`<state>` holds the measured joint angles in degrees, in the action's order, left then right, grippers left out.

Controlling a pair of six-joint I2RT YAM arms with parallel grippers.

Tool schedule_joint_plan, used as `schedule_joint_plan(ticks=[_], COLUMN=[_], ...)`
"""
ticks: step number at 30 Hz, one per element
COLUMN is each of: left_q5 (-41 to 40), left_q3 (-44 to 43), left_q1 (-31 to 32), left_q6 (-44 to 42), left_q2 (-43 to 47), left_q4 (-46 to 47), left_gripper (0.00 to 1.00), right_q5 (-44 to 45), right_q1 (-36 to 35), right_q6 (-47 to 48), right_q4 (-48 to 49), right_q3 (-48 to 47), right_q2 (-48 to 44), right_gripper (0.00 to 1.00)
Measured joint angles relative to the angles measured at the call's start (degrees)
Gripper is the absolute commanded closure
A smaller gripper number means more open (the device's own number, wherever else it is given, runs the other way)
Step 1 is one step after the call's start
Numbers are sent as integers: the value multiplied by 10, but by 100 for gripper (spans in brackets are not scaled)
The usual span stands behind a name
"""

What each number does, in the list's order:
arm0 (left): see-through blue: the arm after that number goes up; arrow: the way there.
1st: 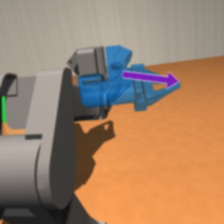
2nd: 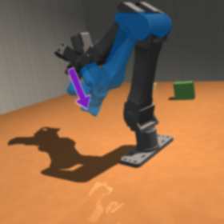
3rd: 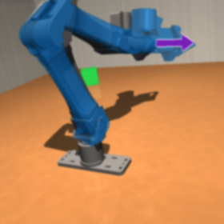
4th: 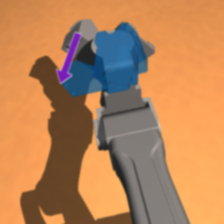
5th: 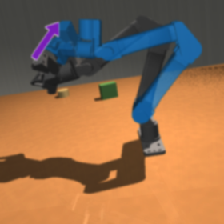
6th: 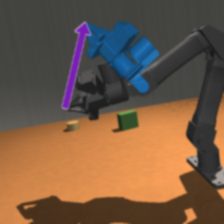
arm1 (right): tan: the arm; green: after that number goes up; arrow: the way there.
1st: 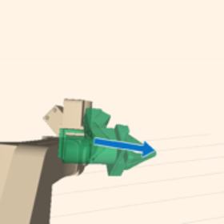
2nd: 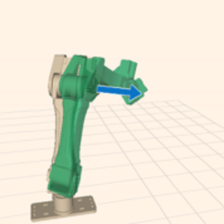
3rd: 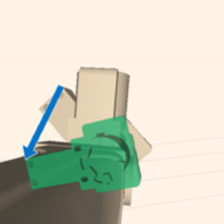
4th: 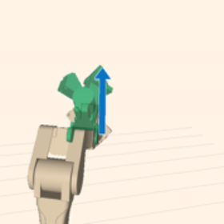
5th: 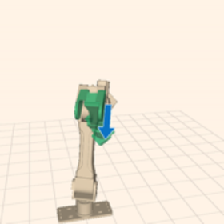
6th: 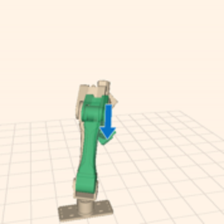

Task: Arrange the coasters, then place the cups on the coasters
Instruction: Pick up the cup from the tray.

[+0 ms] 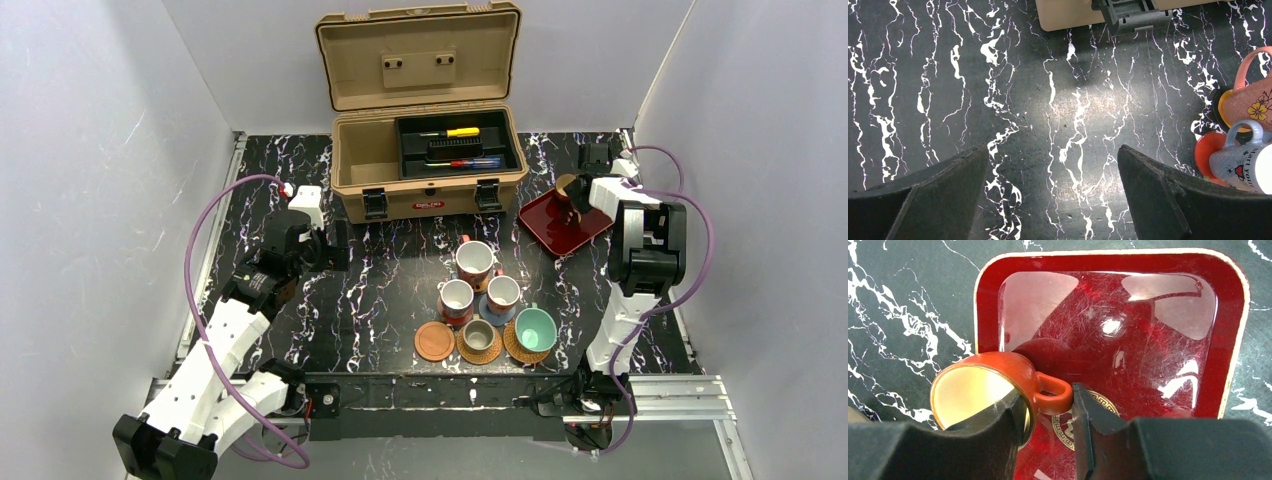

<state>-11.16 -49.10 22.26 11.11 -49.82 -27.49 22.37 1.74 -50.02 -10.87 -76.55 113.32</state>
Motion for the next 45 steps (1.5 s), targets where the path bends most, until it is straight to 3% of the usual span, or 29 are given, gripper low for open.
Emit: schedule_joint_plan(ticks=[5, 13, 18, 24, 35, 40, 45], left_q5=[0, 0, 1, 4, 11, 11, 11], left_q3=[0, 0, 0, 0, 0, 0, 0], left_q1=[0, 0, 1, 2, 2, 2, 2], left_q6=[0, 0, 0, 0, 0, 0, 0], left_q2=[0, 0, 0, 0, 0, 0, 0], left_q4=[0, 0, 0, 0, 0, 0, 0], left_gripper=[1, 1, 1, 1, 1, 1, 1], right_q5=[1, -16, -73, -153, -177, -183, -183], right_q1=[0, 0, 12, 50, 50, 50, 50], right_q6=[21, 73, 104, 163, 242, 257, 265], right_q4=[4, -2, -28, -113, -204, -226, -229], right_q3=[2, 5, 5, -10, -52, -70, -74], right_q2=[-2, -35, -64, -64, -33, -5, -4], right_gripper=[93, 88, 88, 85, 84, 78, 54])
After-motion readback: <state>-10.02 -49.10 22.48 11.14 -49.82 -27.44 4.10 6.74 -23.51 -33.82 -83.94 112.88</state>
